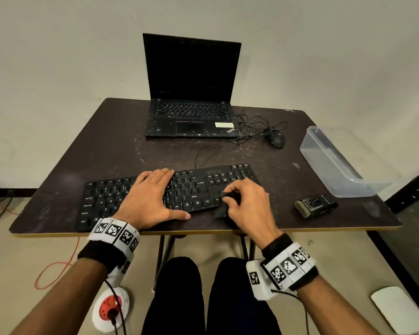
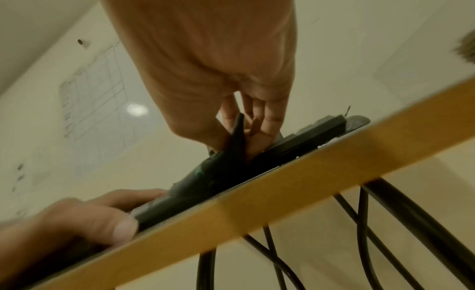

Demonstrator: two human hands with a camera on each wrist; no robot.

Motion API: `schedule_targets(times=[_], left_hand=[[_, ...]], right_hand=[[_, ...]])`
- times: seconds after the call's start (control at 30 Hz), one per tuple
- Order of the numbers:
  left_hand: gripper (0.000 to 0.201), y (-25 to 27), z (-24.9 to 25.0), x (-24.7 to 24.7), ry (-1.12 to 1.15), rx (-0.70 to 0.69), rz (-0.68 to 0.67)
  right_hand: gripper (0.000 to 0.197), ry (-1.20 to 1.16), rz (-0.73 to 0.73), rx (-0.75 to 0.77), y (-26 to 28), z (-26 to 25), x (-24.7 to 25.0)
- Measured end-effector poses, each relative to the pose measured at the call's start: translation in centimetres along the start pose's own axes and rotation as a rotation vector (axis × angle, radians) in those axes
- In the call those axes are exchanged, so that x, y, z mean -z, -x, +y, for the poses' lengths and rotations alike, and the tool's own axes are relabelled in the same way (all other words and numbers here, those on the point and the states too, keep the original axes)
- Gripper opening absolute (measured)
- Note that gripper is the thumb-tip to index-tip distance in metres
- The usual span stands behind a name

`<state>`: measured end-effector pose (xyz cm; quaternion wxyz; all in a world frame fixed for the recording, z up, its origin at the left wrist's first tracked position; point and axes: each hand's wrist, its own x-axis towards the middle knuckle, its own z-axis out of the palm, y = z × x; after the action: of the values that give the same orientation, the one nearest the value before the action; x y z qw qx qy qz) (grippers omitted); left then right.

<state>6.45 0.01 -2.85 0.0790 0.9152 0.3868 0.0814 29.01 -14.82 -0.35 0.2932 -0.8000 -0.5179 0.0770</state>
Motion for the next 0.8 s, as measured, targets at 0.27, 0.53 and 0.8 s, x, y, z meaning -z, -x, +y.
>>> schedule_targets(times=[0.27, 0.53, 0.8], left_hand=[[0.141, -0.1, 0.0, 0.1, -0.005, -0.001, 0.006], [0.15, -2.0, 2.9, 0.6, -0.005, 0.023, -0.128], [0.15, -4.3, 7.2, -2.0, -0.155, 0.055, -0.068]], right_hand=[[0.013, -0.018, -0.056, 0.001, 0.4, -0.8, -0.4], [0.017, 0.022, 0.006, -0.174, -1.7, 2.1, 3.4], [0.013, 0.015, 0.091, -0.174, -2.1, 3.6, 3.2]])
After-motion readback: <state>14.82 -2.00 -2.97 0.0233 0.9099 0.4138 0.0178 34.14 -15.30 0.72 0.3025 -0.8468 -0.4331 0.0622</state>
